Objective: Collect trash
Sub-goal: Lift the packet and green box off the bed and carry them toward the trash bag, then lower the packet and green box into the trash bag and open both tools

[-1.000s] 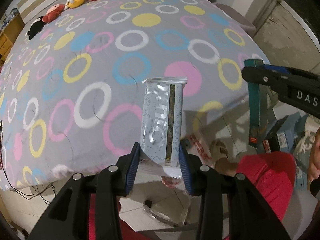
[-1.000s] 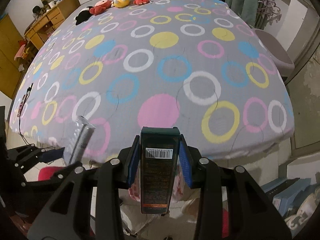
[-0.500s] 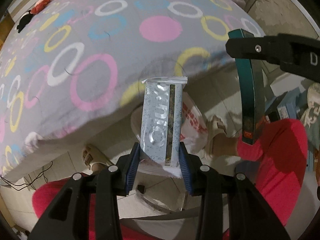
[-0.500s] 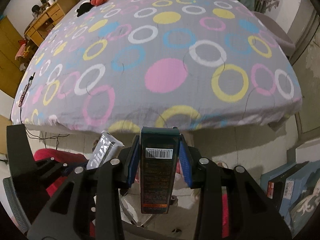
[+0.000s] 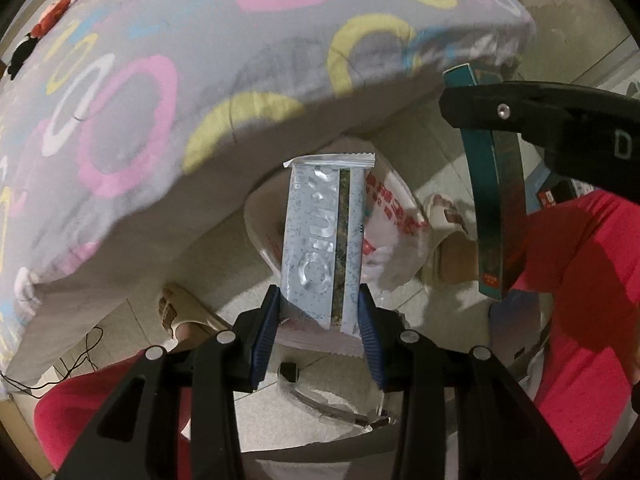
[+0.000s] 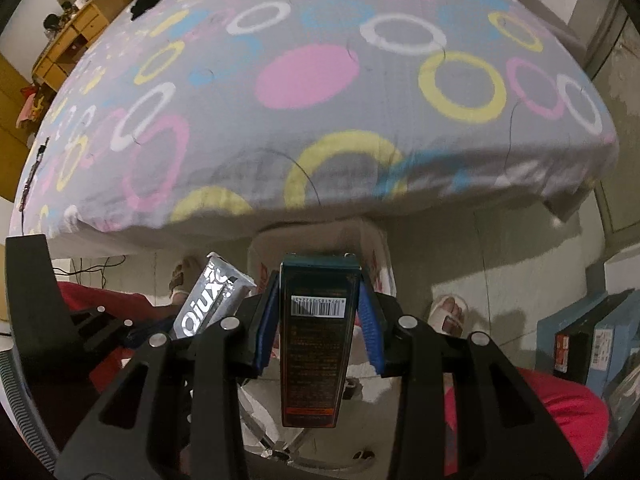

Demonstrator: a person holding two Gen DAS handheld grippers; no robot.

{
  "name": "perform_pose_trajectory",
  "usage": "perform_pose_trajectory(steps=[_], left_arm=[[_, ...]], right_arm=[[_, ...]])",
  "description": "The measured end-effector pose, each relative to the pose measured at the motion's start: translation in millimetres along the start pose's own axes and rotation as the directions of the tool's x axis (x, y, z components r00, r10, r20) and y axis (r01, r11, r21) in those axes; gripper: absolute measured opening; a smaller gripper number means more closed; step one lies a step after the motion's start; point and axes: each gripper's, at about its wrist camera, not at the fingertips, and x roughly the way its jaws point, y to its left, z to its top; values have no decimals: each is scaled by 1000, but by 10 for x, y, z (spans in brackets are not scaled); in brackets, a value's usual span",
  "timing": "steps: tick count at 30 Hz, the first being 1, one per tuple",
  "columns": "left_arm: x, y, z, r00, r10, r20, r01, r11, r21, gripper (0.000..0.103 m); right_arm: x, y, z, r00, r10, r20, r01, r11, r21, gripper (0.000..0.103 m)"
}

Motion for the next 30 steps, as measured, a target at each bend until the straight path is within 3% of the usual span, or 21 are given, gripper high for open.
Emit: perform_pose_trajectory(steps=[17, 30], left_arm=[[715, -123, 62, 995, 43, -92, -30, 990, 135, 38], [1248, -176, 154, 987, 19, -160, 12, 982, 186, 38]], right_arm=[[751, -280, -140, 997, 28, -78, -18, 993, 120, 37], [1403, -528, -152, 990, 35, -137, -5, 976, 217, 37]])
